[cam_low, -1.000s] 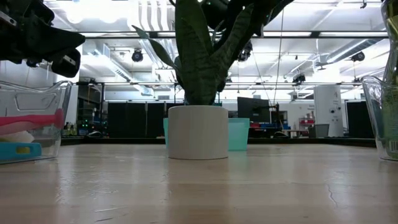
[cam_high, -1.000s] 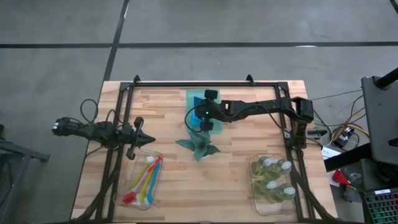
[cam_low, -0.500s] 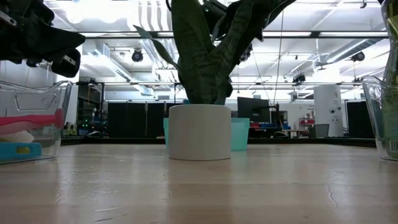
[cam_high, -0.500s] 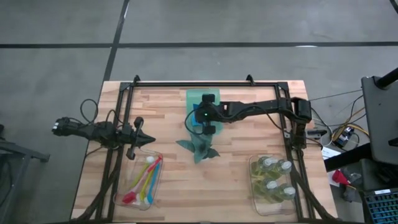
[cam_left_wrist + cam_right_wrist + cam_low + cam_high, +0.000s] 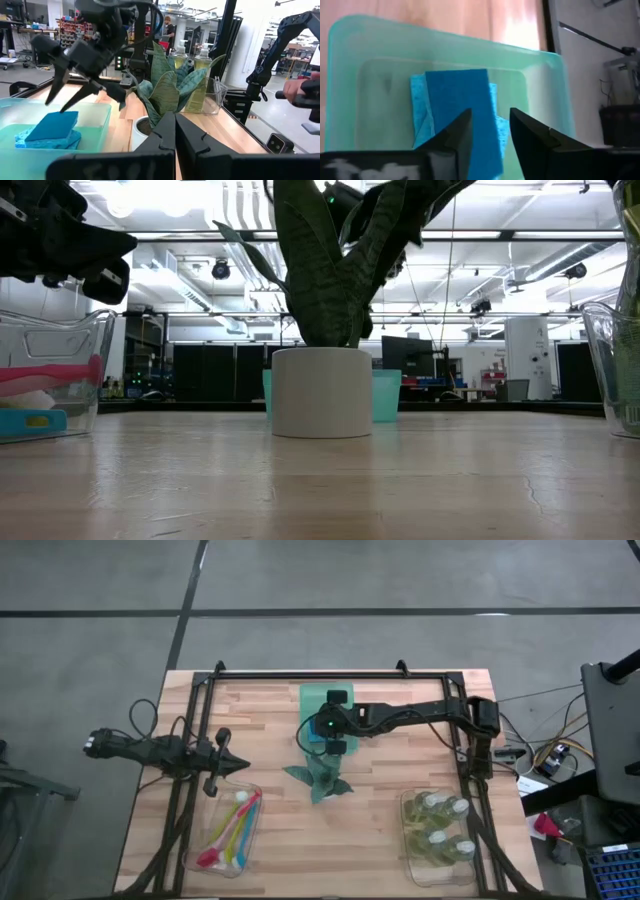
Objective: Pick & Place Kitchen Sink Supplies
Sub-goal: Return to Home Position
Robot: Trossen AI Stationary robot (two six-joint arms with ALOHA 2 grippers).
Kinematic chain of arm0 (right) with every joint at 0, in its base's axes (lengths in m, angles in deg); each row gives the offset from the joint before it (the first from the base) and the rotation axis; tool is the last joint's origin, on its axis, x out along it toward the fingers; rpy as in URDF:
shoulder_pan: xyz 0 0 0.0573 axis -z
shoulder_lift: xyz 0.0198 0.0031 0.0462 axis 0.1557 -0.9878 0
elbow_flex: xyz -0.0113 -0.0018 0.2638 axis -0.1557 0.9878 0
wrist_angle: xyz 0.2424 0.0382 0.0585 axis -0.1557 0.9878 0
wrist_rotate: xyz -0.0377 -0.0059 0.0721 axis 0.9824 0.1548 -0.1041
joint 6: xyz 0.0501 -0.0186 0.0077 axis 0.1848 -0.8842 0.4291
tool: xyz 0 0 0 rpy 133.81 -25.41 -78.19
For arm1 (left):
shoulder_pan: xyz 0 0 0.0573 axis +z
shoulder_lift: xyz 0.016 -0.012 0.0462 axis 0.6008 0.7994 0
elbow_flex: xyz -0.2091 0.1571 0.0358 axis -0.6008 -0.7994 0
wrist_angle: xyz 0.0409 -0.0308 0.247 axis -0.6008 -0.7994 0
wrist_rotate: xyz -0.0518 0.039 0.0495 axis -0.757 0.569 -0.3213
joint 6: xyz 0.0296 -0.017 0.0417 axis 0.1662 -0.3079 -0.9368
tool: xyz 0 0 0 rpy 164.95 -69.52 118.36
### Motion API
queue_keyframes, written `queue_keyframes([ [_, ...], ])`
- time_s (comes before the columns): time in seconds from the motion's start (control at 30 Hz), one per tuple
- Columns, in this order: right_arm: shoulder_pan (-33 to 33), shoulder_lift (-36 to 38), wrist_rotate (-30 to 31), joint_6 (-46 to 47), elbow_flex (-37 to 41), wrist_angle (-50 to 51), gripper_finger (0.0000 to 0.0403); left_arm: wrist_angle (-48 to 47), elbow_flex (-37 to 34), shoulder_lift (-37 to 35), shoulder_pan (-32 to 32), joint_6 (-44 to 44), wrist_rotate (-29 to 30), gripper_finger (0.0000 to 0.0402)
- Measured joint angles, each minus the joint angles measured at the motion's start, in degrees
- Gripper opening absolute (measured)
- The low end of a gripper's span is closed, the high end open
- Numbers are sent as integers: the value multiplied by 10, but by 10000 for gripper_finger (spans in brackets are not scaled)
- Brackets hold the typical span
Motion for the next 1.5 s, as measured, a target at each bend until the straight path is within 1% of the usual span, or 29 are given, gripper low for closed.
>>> queue_keyframes([
  [0.17,-4,36,16,12,0,8,152,0,0,0,0,0,0,0],
  [0.27,-8,67,12,41,0,12,158,0,0,0,0,0,0,0],
  [0.33,-9,89,2,70,-1,22,155,0,0,0,0,0,0,0],
  [0.43,-7,117,-50,108,4,29,133,0,0,0,0,0,0,0],
  [0.53,-8,146,-96,130,17,30,89,0,0,0,0,0,0,0],
  [0.63,-10,184,-121,138,38,30,28,0,0,0,0,0,0,0],
  [0.7,-10,214,-126,144,53,28,16,0,0,0,0,0,0,0],
  [0.9,-17,324,-144,173,124,4,9,0,0,0,0,0,0,0],
  [1.1,-23,456,-146,177,228,-63,8,0,0,0,0,0,0,0],
  [1.17,-23,501,-144,178,260,-71,8,0,0,0,0,0,0,0],
  [1.37,-24,617,-144,273,346,-75,8,0,0,0,0,0,0,0],
  [1.5,-25,682,-140,300,395,-48,8,0,0,0,0,0,0,0],
])
